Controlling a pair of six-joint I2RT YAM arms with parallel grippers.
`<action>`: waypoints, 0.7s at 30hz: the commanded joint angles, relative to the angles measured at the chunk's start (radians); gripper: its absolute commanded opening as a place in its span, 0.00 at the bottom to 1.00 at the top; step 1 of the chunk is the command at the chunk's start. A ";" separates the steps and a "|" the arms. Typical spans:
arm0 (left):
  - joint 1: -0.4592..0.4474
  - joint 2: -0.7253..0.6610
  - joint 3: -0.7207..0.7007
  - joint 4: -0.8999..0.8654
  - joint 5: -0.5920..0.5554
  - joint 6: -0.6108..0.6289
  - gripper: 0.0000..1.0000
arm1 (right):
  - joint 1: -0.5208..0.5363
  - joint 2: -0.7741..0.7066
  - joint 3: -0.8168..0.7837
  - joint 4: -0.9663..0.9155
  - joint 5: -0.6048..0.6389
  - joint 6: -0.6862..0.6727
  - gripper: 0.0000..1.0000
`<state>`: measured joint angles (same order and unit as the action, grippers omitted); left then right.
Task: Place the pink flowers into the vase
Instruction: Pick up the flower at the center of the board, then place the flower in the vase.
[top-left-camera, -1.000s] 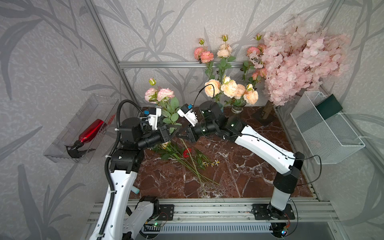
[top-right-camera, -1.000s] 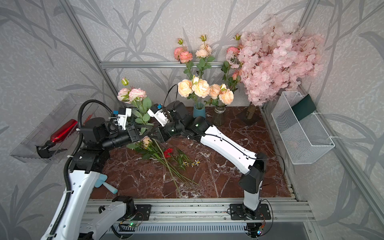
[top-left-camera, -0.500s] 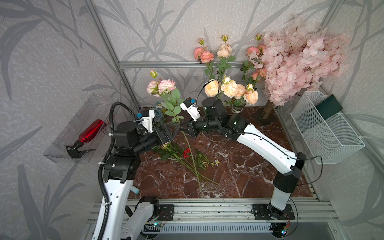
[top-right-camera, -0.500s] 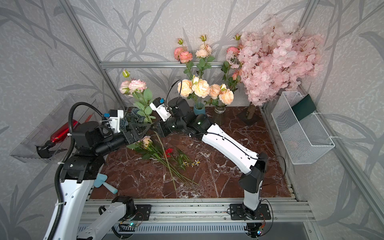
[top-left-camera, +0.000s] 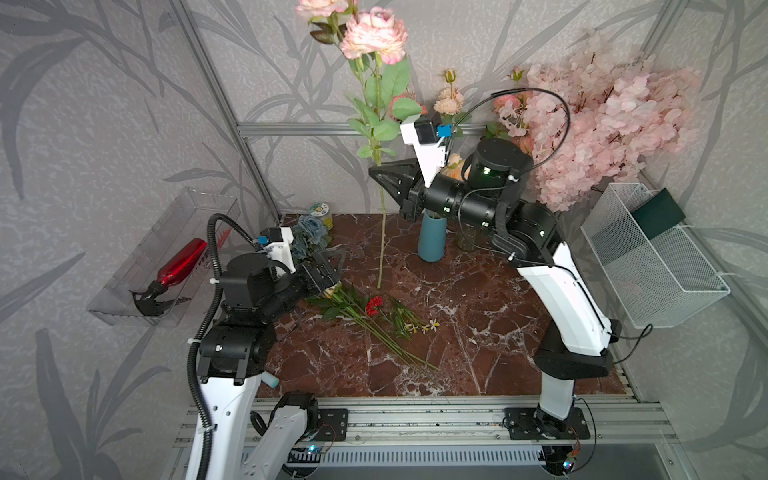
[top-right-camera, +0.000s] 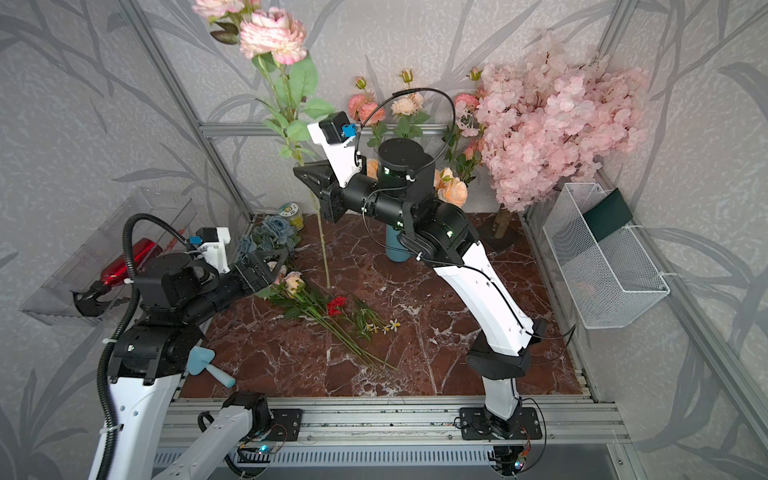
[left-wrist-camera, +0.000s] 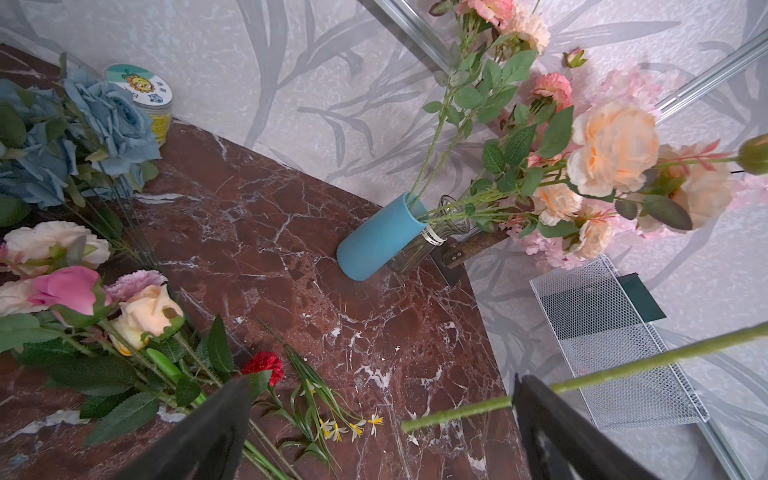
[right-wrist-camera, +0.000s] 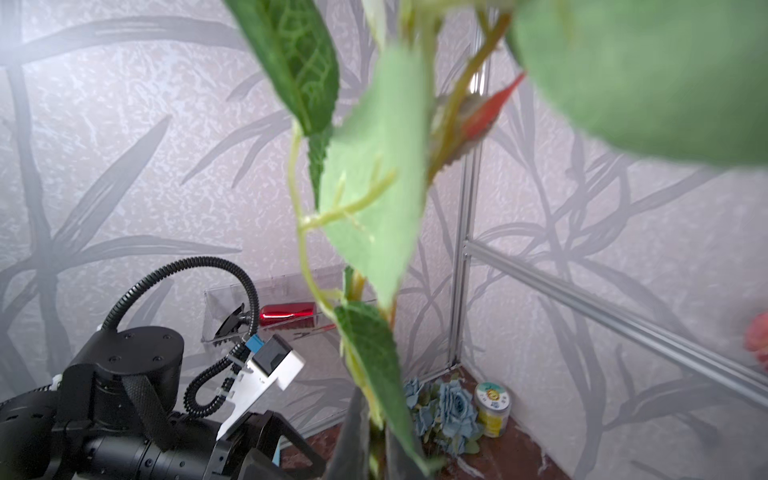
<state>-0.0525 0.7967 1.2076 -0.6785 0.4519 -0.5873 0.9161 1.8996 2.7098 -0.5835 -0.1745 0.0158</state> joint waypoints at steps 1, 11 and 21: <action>-0.001 0.012 -0.028 0.034 -0.015 -0.013 0.99 | 0.000 -0.041 -0.025 0.085 0.136 -0.134 0.00; 0.003 0.032 -0.089 0.107 0.040 -0.050 0.99 | -0.016 -0.169 -0.218 0.542 0.378 -0.459 0.00; 0.004 0.037 -0.106 0.118 0.039 -0.049 0.99 | -0.036 -0.142 -0.094 0.611 0.541 -0.677 0.00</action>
<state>-0.0513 0.8341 1.1149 -0.5926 0.4770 -0.6315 0.8875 1.8122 2.6907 -0.1001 0.3149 -0.5728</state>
